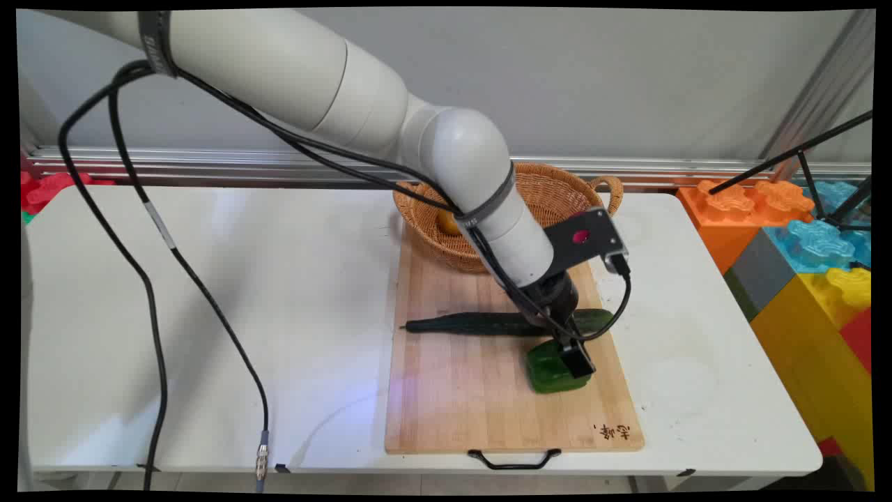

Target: Pick up the potato from the vegetable basket

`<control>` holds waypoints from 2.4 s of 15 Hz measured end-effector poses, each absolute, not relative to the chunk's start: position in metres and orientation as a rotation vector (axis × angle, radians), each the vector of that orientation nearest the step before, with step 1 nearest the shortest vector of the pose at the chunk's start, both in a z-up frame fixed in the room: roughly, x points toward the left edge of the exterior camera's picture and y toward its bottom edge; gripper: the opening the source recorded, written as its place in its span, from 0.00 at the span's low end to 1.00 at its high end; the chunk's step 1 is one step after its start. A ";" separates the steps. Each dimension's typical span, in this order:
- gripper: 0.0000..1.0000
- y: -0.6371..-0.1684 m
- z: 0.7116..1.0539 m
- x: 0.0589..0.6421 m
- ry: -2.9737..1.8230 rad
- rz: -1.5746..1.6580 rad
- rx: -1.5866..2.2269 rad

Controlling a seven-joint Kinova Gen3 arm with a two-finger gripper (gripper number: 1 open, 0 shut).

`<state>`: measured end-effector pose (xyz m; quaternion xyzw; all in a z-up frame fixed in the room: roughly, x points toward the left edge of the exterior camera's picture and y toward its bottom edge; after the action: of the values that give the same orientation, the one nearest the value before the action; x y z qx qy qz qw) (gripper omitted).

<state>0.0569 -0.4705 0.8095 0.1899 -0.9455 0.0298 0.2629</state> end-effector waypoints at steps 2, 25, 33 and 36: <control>1.00 -0.475 0.823 0.061 -2.550 0.119 0.537; 1.00 -0.563 0.894 0.209 -2.294 0.571 1.365; 1.00 -0.605 0.839 0.226 -2.206 0.586 1.566; 1.00 -0.615 0.822 0.224 -2.203 0.567 1.590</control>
<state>0.2237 -0.6155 0.8222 0.5633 -0.7805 0.2010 0.1821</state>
